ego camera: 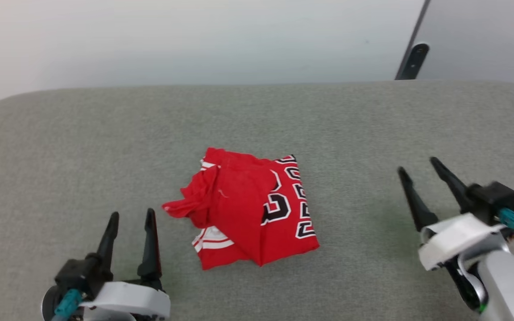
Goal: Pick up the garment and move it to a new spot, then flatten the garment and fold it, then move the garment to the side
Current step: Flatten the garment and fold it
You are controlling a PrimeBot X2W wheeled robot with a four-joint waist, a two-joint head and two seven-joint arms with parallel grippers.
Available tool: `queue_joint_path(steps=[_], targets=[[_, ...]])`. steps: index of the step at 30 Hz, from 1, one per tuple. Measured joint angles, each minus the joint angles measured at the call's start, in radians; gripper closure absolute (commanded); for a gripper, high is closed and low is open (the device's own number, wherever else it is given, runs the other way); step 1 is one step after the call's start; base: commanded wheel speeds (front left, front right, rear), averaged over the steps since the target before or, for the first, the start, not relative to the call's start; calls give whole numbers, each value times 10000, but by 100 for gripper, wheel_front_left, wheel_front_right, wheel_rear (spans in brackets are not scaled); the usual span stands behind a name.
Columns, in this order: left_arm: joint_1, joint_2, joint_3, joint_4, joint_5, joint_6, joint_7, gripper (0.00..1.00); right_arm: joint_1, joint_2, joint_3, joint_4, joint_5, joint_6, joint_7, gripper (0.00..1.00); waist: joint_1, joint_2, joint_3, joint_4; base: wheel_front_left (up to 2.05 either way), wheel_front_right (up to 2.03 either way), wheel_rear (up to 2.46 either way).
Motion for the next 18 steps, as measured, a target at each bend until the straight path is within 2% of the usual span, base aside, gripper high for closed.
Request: queue_joint_path(steps=[6, 18], targets=[[125, -4, 109, 29, 357, -69, 0, 0, 1048, 240, -1615, -740, -339, 0, -10, 0, -1, 0, -119, -424, 0, 0, 0], [364, -4, 299, -422, 729, -157, -4, 0, 2813, 621, -3402, -2481, -600, 0, -12, 0, 0, 0, -172, -822, 0, 0, 0]])
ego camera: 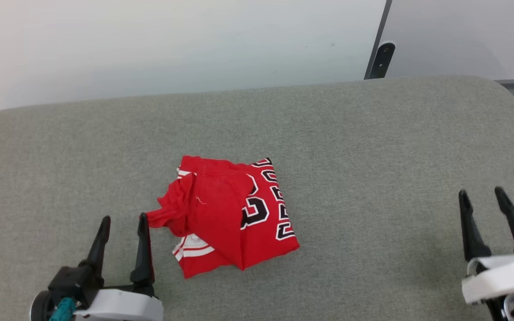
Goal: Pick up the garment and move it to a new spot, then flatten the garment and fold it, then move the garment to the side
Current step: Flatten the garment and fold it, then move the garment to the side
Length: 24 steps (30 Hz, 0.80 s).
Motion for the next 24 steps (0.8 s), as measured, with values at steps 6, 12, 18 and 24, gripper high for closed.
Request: queue_joint_path(steps=[6, 12, 18, 24], targets=[[64, 0, -79, -276, -48, 23, 0, 0, 632, 224, -477, -238, -472, 0, 0, 0, 0, 0, 46, -19, 0, 0, 0], [192, -2, -320, -288, 171, 42, 0, 0, 937, 541, -874, -343, -677, 0, 0, 0, 0, 0, 70, 78, 0, 0, 0], [148, 0, -468, -263, 307, 40, 0, 0, 950, 587, -991, -374, -817, 0, 0, 0, -1, 0, 79, 160, 0, 0, 0], [12, -4, -608, -182, 222, 48, 0, 0, 948, 518, -777, -332, -903, 0, 0, 0, 0, 0, 65, 345, 0, 0, 0]])
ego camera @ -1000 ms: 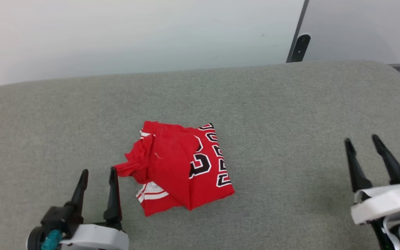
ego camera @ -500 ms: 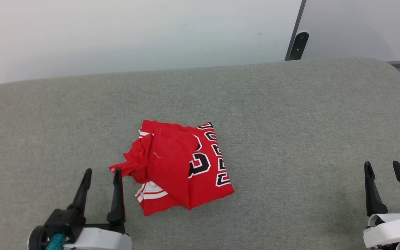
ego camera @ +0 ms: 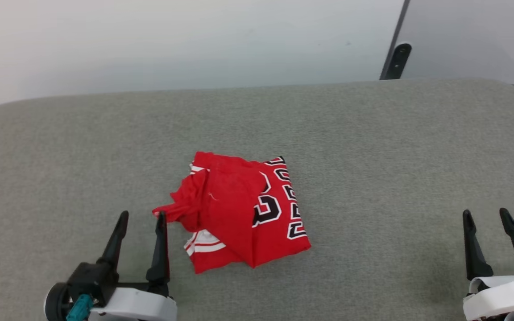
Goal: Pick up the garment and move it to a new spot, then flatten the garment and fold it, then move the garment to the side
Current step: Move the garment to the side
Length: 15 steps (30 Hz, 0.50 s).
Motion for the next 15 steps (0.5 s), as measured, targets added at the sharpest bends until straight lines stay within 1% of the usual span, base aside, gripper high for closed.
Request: queue_joint_path(steps=[10, 12, 15], targets=[[-19, 4, 389, 174, -12, 59, 0, 0, -115, -121, 920, 316, 50, 0, 0, 0, 0, 0, -104, 834, 0, 0, 0], [-19, 8, 385, 180, -13, 84, 0, 0, -118, -207, 1168, 564, 123, 0, -2, 0, 0, 0, -136, 1039, 0, 0, 0], [-24, 4, 320, 119, -100, 98, 0, 0, -254, -449, 1733, 1273, 451, 0, 94, 0, 0, 0, -182, 1352, 0, 0, 0]])
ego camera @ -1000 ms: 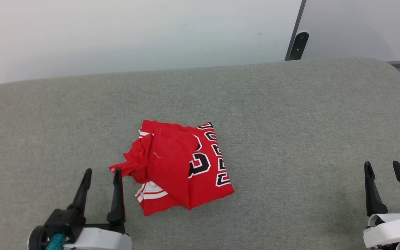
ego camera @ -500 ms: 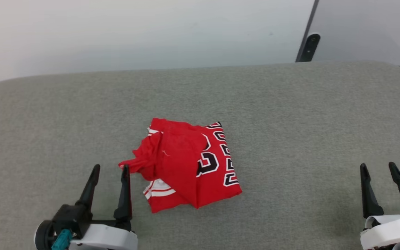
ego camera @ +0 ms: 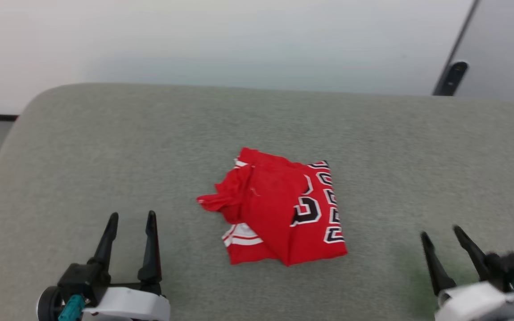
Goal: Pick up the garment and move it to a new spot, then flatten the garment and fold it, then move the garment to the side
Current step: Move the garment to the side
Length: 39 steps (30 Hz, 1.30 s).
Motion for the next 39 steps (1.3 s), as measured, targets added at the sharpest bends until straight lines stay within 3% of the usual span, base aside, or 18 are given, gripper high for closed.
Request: queue_joint_path(steps=[10, 18, 26, 39], targets=[[-135, 0, -435, -13, -236, -15, 0, 0, -2081, -836, 2042, 533, 2207, 0, 2500, 0, 0, 0, -6, 982, 0, 0, 0], [-270, 4, -836, 44, -612, 119, 0, 0, -3092, -1193, 2884, 809, 3670, 0, 5030, 0, 0, 0, 148, 1704, 0, 0, 0], [-457, 2, -1170, 104, -997, 309, 0, 0, -3802, -1200, 2851, 1507, 3967, 0, 7390, 0, 0, 0, 492, 2185, 0, 0, 0], [-829, 0, -1540, 242, -1480, 441, 0, 0, -4939, -332, 1983, 2583, 3768, 0, 10811, 0, 0, 0, 1076, 2534, 0, 0, 0]])
